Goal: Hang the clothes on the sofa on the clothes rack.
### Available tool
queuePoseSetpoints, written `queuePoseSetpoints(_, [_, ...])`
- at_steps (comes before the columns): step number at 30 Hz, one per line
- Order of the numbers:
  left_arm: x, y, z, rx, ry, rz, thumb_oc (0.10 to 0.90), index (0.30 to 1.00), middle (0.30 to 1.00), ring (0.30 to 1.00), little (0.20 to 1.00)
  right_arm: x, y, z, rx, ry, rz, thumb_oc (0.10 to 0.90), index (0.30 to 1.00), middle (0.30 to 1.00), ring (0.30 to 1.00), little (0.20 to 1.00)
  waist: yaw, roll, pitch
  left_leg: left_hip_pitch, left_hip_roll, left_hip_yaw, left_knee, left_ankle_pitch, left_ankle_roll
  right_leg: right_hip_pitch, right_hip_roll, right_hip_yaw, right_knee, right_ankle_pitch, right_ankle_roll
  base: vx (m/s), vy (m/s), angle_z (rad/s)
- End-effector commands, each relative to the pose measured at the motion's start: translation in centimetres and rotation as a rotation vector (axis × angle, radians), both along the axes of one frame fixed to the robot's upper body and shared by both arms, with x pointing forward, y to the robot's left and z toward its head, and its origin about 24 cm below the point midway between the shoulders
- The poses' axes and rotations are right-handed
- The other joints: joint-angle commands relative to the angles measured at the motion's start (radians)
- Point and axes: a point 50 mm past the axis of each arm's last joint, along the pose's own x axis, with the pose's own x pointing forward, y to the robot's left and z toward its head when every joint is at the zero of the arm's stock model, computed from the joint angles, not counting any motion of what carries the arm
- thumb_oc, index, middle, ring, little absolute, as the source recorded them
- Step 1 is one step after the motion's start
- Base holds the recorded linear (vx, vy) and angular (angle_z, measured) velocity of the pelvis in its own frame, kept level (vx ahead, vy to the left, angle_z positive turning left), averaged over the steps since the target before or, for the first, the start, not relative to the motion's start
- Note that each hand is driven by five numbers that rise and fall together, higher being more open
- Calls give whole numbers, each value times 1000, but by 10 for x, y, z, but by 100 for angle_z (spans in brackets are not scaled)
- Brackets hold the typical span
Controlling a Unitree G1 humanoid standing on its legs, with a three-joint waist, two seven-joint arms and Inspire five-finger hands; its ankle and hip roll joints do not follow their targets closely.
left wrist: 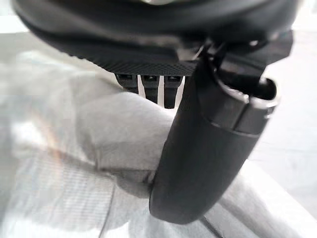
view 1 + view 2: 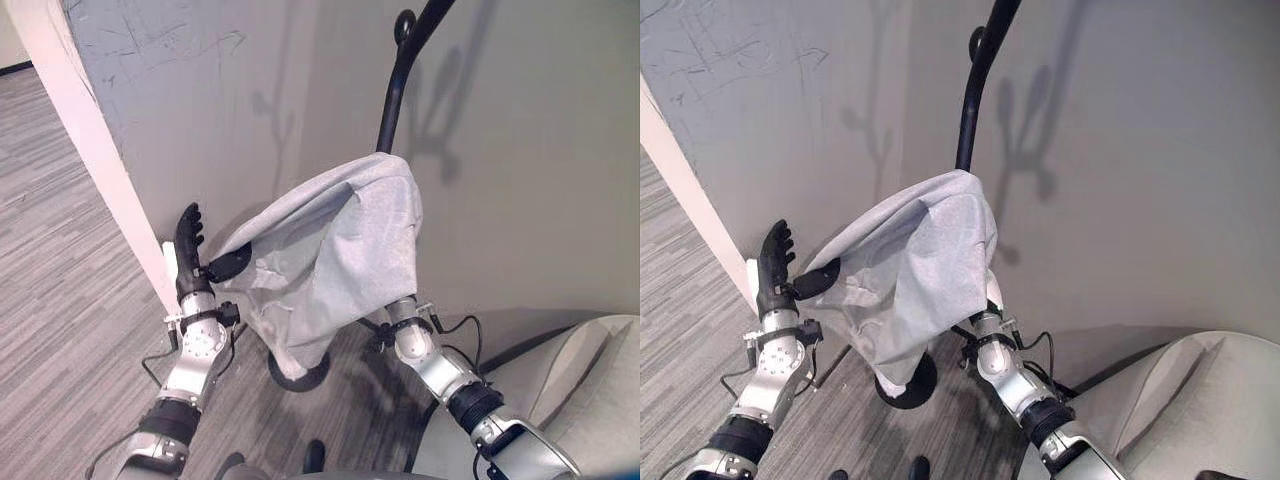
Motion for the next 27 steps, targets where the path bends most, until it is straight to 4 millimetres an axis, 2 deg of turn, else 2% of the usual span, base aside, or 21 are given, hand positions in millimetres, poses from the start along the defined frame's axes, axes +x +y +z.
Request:
queuePoseSetpoints(1, [12, 7, 40, -53, -235, 7, 800, 900, 900, 900, 900, 4, 1, 27, 54, -117, 61, 400, 300, 300, 300, 300, 21, 20, -42, 30, 33, -7, -55, 42, 32, 49, -35, 13, 10, -76, 50, 42, 7, 1])
queuePoseSetpoints(5, [2, 11, 26, -143, -206, 27, 800, 900, 900, 900, 900, 2, -7, 24, 56, -109, 36, 400, 300, 300, 300, 300, 23, 31, -44, 31, 36, -10, -56, 43, 28, 51, -35, 8, 10, -80, 49, -3, 16, 4])
queuePoseSetpoints(6, [-3, 11, 18, -190, -173, 9, 800, 900, 900, 900, 900, 1, -13, 22, 73, -95, 10, 458, 387, 387, 387, 387, 24, 33, -42, 25, 31, -12, -56, 55, 27, 46, -40, 6, 10, -72, 51, -6, 13, 4])
queuePoseSetpoints(7, [-6, 12, 12, -212, -146, -8, 800, 900, 900, 900, 900, 0, -16, 21, 83, -85, -2, 554, 531, 531, 531, 531, 24, 37, -42, 23, 30, -13, -56, 55, 27, 45, -40, 5, 10, -73, 51, -11, 22, 4])
queuePoseSetpoints(8, [-10, 12, 5, -226, -113, -31, 800, 900, 900, 900, 900, -1, -20, 20, 92, -77, -13, 800, 900, 900, 900, 900, 24, 44, -44, 26, 36, -11, -56, 45, 28, 48, -34, 5, 10, -81, 50, -11, 25, 4])
queuePoseSetpoints(12, [-29, 19, -13, -213, -15, -123, 800, 900, 900, 900, 900, -3, -36, 19, 102, -62, -45, 800, 900, 900, 900, 900, 26, 56, -41, 18, 33, -12, -56, 58, 28, 45, -39, 2, 10, -73, 53, -6, 20, 4])
queuePoseSetpoints(14, [-34, 21, -16, -217, -1, -144, 800, 900, 900, 900, 900, -4, -40, 20, 103, -60, -49, 800, 900, 900, 900, 900, 28, 64, -42, 25, 42, -8, -56, 46, 27, 51, -32, 3, 10, -82, 51, 14, 14, 3])
queuePoseSetpoints(15, [-42, 25, -19, -218, 18, -174, 800, 900, 900, 900, 900, -6, -48, 21, 99, -65, -63, 800, 900, 900, 900, 900, 27, 66, -41, 18, 35, -9, -56, 58, 27, 45, -40, 1, 10, -74, 54, -2, 35, 4])
queuePoseSetpoints(17, [-52, 33, -24, -252, 34, -182, 800, 900, 900, 900, 900, -8, -58, 22, 95, -69, -90, 800, 900, 900, 900, 900, 30, 77, -42, 24, 43, -4, -56, 45, 27, 50, -32, 3, 10, -82, 53, 16, 28, 5])
queuePoseSetpoints(24, [-82, 57, -61, -382, 145, -58, 800, 900, 900, 900, 900, -24, -88, 20, 133, -75, -203, 800, 900, 900, 900, 900, 24, 88, -43, 31, 44, 7, -56, 39, 28, 53, -33, 9, 10, -84, 55, 2, 8, 1])
queuePoseSetpoints(25, [-82, 57, -61, -382, 145, -58, 800, 900, 900, 900, 900, -24, -88, 20, 133, -75, -203, 800, 900, 900, 900, 900, 24, 88, -43, 31, 44, 7, -56, 39, 28, 53, -33, 9, 10, -84, 55, 3, 23, -5])
queuePoseSetpoints(26, [-93, 65, -79, -489, 168, 46, 800, 900, 900, 900, 900, -31, -95, 16, 227, -63, -252, 800, 900, 900, 900, 900, 21, 86, -44, 33, 43, 9, -56, 38, 28, 54, -34, 11, 10, -84, 56, 3, 13, -7])
queuePoseSetpoints(27, [-93, 65, -79, -490, 167, 45, 800, 900, 900, 900, 900, -31, -95, 16, 227, -63, -253, 800, 900, 900, 900, 900, 21, 87, -43, 34, 43, 10, -56, 38, 28, 54, -33, 11, 10, -84, 56, 3, 26, -7])
